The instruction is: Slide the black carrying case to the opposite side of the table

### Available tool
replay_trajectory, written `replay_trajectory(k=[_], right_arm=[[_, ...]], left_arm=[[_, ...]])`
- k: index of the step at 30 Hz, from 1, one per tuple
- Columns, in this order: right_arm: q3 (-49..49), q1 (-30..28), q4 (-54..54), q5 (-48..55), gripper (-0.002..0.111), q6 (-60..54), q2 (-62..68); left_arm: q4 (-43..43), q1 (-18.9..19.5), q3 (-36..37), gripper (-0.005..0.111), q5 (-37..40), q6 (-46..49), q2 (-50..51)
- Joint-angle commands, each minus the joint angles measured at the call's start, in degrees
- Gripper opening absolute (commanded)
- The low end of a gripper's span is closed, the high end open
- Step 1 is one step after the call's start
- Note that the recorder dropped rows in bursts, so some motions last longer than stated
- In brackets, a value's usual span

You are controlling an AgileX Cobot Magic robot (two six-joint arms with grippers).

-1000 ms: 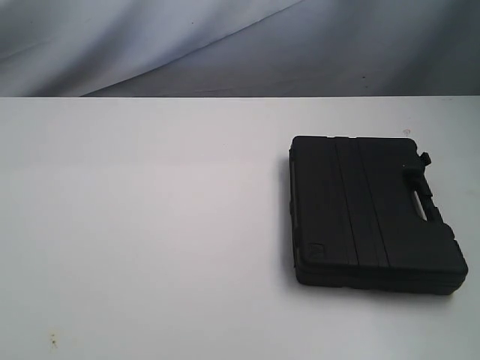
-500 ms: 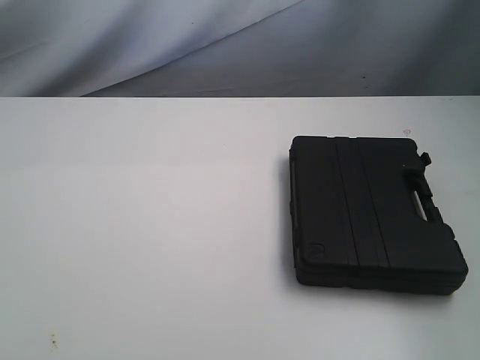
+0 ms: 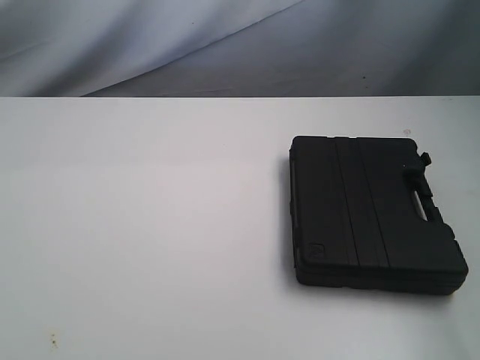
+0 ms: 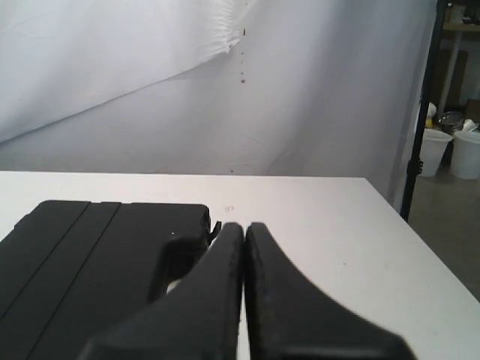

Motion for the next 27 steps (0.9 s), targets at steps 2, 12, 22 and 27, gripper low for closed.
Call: replay_trajectory(k=[2, 12, 22, 27], right_arm=[[0.22, -0.42, 0.43, 3.22, 0.0, 0.08, -0.18], [0.22, 4.05, 0.14, 7.42, 0.0, 0.08, -0.18], [0.22, 4.57, 0.14, 10.54, 0.0, 0.08, -0.18], [0.22, 4.57, 0.14, 10.54, 0.0, 0.08, -0.18]], left_arm=[[-0.58, 0.17, 0.26, 0.001, -0.12, -0.07, -0.29], [-0.58, 0.17, 0.26, 0.001, -0.12, 0.05, -0.29], [-0.58, 0.17, 0.26, 0.001, -0.12, -0.07, -0.29], [-0.58, 0.17, 0.26, 0.001, -0.12, -0.15, -0.29]])
